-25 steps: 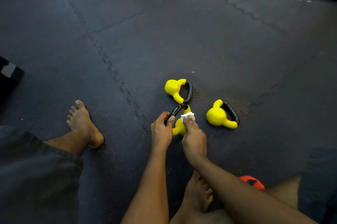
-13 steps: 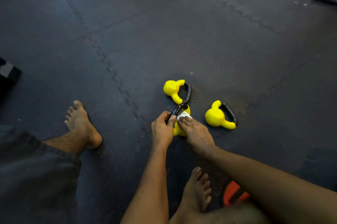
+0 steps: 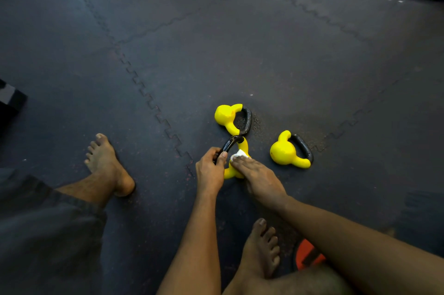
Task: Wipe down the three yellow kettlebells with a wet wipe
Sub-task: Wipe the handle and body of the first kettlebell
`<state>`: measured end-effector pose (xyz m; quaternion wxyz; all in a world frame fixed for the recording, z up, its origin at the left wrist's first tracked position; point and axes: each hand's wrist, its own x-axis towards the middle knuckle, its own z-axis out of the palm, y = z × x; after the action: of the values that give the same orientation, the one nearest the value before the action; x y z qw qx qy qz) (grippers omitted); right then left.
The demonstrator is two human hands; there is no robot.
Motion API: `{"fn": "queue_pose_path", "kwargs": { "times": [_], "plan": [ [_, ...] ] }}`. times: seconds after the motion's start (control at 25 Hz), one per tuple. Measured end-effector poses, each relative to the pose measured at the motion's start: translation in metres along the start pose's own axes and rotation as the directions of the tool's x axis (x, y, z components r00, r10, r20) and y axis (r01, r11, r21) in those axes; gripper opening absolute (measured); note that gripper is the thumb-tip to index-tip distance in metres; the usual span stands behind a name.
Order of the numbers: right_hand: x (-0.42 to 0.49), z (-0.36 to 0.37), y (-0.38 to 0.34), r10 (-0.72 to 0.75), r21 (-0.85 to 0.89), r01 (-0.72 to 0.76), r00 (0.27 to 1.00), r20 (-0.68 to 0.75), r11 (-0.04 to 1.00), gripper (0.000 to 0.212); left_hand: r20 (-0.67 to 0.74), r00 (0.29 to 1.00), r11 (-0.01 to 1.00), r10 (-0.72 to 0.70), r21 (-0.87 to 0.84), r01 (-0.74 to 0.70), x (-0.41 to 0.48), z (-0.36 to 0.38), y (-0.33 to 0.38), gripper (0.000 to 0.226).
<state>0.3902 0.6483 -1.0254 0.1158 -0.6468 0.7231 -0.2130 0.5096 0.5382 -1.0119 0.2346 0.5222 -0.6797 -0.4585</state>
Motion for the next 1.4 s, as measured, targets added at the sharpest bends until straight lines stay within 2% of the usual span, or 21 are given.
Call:
{"fn": "queue_pose_path", "kwargs": {
  "times": [0.12, 0.32, 0.4, 0.48, 0.56, 0.64, 0.72, 0.76, 0.88, 1.0, 1.08, 1.16, 1.24, 1.32, 1.4],
  "plan": [
    [0.007, 0.007, -0.005, 0.063, 0.032, -0.063, 0.998, -0.001, 0.998, 0.059, 0.012, 1.000, 1.000, 0.023, 0.010, -0.023, -0.002, -0.001, 0.001, 0.007],
    [0.000, 0.009, -0.013, 0.029, 0.007, -0.029, 0.998, -0.048, 1.000, 0.051, 0.006, 1.000, 0.999, 0.009, 0.034, -0.009, 0.000, -0.002, 0.004, 0.010],
    [-0.008, 0.008, -0.019, 0.067, 0.074, -0.060, 0.994, -0.090, 0.995, 0.049, 0.002, 1.000, 0.999, 0.004, 0.045, -0.004, 0.000, -0.001, 0.005, 0.010],
    [-0.008, 0.003, -0.023, 0.214, 0.240, -0.176, 0.967, -0.141, 0.955, 0.042, 0.006, 1.000, 0.999, -0.012, 0.046, 0.012, 0.001, -0.001, 0.007, 0.011],
    [0.000, -0.004, -0.021, 0.400, 0.419, -0.278, 0.885, -0.239, 0.865, 0.035, 0.010, 0.999, 0.998, -0.037, 0.041, 0.037, 0.001, -0.002, 0.007, 0.012],
    [0.007, -0.011, -0.015, 0.573, 0.577, -0.311, 0.741, -0.351, 0.755, 0.028, 0.006, 0.999, 0.998, -0.054, 0.032, 0.054, 0.000, -0.003, 0.009, 0.012],
    [0.011, -0.014, -0.009, 0.685, 0.624, -0.375, 0.623, -0.378, 0.685, 0.026, -0.001, 0.998, 0.998, -0.057, 0.027, 0.057, -0.001, -0.003, 0.008, 0.012],
    [0.013, -0.013, -0.007, 0.697, 0.607, -0.403, 0.603, -0.387, 0.685, 0.025, -0.003, 0.998, 0.998, -0.057, 0.026, 0.057, -0.001, -0.003, 0.008, 0.012],
    [0.020, -0.004, -0.005, 0.644, 0.570, -0.375, 0.655, -0.395, 0.731, 0.023, 0.001, 0.998, 0.998, -0.057, 0.023, 0.057, -0.001, -0.003, 0.009, 0.012],
    [0.020, 0.015, -0.011, 0.626, 0.527, -0.445, 0.746, -0.230, 0.724, 0.028, 0.004, 0.998, 0.998, -0.061, 0.030, 0.061, -0.002, -0.002, 0.009, 0.012],
    [0.015, 0.025, -0.015, 0.675, 0.440, -0.562, 0.722, -0.152, 0.700, 0.035, 0.004, 0.998, 0.997, -0.067, 0.030, 0.067, -0.002, -0.002, 0.009, 0.013],
    [0.012, 0.024, -0.016, 0.716, 0.380, -0.625, 0.678, -0.168, 0.682, 0.040, 0.003, 0.998, 0.997, -0.065, 0.043, 0.065, -0.002, -0.003, 0.009, 0.013],
    [0.009, 0.022, -0.018, 0.666, 0.320, -0.590, 0.705, -0.243, 0.741, 0.043, -0.002, 0.998, 0.996, -0.068, 0.059, 0.068, -0.002, -0.004, 0.010, 0.013],
    [0.003, 0.025, -0.024, 0.535, 0.244, -0.479, 0.795, -0.287, 0.843, 0.046, -0.004, 0.997, 0.995, -0.076, 0.061, 0.076, -0.001, -0.004, 0.011, 0.013],
    [-0.003, 0.031, -0.027, 0.453, 0.211, -0.406, 0.845, -0.285, 0.889, 0.050, -0.008, 0.996, 0.995, -0.087, 0.054, 0.087, -0.002, -0.003, 0.010, 0.012]
  ]
}}
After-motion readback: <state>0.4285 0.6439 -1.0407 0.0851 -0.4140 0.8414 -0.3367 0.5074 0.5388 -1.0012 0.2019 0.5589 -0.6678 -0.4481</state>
